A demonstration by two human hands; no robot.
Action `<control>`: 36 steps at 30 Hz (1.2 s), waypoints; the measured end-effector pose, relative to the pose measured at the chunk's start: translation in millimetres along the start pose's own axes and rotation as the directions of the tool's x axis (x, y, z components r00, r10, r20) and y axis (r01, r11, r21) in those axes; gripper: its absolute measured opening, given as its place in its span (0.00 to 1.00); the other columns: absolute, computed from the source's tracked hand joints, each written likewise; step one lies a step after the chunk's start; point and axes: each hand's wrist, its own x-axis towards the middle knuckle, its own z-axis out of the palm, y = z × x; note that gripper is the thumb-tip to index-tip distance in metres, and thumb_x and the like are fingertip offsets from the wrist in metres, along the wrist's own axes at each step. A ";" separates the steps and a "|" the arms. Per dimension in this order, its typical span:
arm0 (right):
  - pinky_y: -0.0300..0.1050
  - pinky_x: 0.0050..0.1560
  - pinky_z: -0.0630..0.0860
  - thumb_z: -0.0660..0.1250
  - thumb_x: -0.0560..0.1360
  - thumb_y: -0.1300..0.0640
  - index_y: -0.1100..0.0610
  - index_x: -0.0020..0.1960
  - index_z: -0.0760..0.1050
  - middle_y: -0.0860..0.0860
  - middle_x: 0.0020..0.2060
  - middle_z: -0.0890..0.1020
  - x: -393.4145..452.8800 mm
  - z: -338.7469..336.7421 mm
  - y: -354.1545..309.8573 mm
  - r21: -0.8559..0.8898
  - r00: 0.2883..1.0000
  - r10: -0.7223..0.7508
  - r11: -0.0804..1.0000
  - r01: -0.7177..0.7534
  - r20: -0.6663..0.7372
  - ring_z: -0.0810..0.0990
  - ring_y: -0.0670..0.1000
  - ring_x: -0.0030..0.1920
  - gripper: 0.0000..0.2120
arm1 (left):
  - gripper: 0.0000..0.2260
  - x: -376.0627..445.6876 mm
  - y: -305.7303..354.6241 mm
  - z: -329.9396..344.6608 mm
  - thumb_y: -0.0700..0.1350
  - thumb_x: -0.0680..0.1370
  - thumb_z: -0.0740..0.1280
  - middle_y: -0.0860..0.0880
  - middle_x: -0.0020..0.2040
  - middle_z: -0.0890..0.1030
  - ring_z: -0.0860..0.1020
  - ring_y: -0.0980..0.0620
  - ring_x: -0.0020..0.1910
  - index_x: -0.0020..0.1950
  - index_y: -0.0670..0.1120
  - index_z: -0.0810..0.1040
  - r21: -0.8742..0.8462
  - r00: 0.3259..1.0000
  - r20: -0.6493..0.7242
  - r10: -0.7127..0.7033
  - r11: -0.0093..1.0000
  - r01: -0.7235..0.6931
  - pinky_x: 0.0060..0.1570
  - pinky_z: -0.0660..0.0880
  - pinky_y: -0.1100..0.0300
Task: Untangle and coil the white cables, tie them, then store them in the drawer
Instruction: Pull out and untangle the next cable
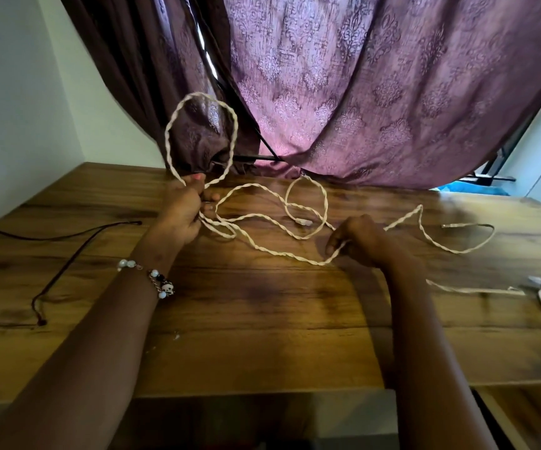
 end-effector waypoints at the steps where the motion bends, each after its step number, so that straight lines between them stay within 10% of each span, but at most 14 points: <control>1: 0.36 0.44 0.70 0.70 0.66 0.72 0.60 0.43 0.85 0.55 0.41 0.86 1.5 -0.3 1.4 0.024 0.996 -0.009 1.000 0.011 -0.086 0.84 0.53 0.44 0.12 | 0.05 -4.3 -2.4 2.9 0.42 0.83 0.57 0.48 0.24 0.77 0.67 0.55 0.19 0.55 0.46 0.71 0.061 0.999 0.031 0.019 0.998 -0.021 0.20 0.62 0.70; 4: 0.46 0.46 0.74 0.73 0.66 0.65 0.57 0.43 0.84 0.58 0.41 0.85 4.2 -9.1 -4.2 -0.009 0.916 0.016 1.000 -0.021 -0.401 0.82 0.60 0.45 0.08 | 0.06 -22.1 -6.1 15.3 0.40 0.82 0.59 0.48 0.28 0.80 0.69 0.56 0.19 0.55 0.45 0.74 0.235 0.977 0.198 0.074 0.964 -0.121 0.19 0.61 0.71; 7: 0.56 0.52 0.70 0.73 0.68 0.47 0.55 0.50 0.82 0.58 0.49 0.81 6.5 -35.8 -17.4 -0.153 0.684 0.139 0.925 -0.348 -0.716 0.75 0.63 0.54 0.14 | 0.06 -38.3 -5.0 27.1 0.40 0.81 0.60 0.46 0.32 0.80 0.67 0.58 0.18 0.51 0.43 0.76 0.313 0.945 0.308 0.109 0.927 -0.209 0.18 0.58 0.72; 13: 0.53 0.48 0.76 0.69 0.71 0.39 0.60 0.54 0.79 0.63 0.50 0.80 3.9 -110.2 -21.3 0.193 0.515 0.446 0.861 -0.470 -0.732 0.80 0.64 0.51 0.25 | 0.07 -45.0 9.5 16.8 0.38 0.81 0.59 0.46 0.28 0.79 0.63 0.58 0.16 0.51 0.40 0.77 0.302 0.957 0.239 0.162 0.925 -0.231 0.19 0.58 0.73; 18: 0.53 0.38 0.80 0.77 0.63 0.56 0.59 0.33 0.81 0.62 0.32 0.83 -16.0 -140.6 -8.6 0.553 0.678 0.438 0.832 -0.056 -0.590 0.84 0.56 0.34 0.08 | 0.08 -53.1 15.8 7.2 0.36 0.81 0.59 0.43 0.31 0.78 0.64 0.57 0.18 0.48 0.40 0.77 0.312 0.963 0.215 0.163 0.923 -0.226 0.20 0.58 0.71; 25: 0.38 0.33 0.78 0.65 0.69 0.78 0.69 0.41 0.79 0.54 0.32 0.84 -27.5 -131.1 -50.1 0.747 0.837 0.276 0.630 0.214 -0.472 0.82 0.50 0.31 0.08 | 0.09 -70.3 16.7 15.7 0.41 0.82 0.59 0.50 0.25 0.80 0.70 0.58 0.18 0.48 0.41 0.77 0.300 0.976 0.167 0.144 0.935 -0.189 0.19 0.64 0.70; 36: 0.40 0.23 0.73 0.63 0.75 0.73 0.71 0.48 0.77 0.57 0.30 0.84 -22.2 -92.7 -61.3 0.617 0.949 0.313 0.743 -0.259 0.020 0.81 0.55 0.28 0.05 | 0.23 -79.4 42.0 -8.5 0.61 0.81 0.50 0.43 0.37 0.85 0.81 0.51 0.26 0.54 0.46 0.76 0.337 0.967 0.218 -0.133 0.940 0.053 0.25 0.75 0.64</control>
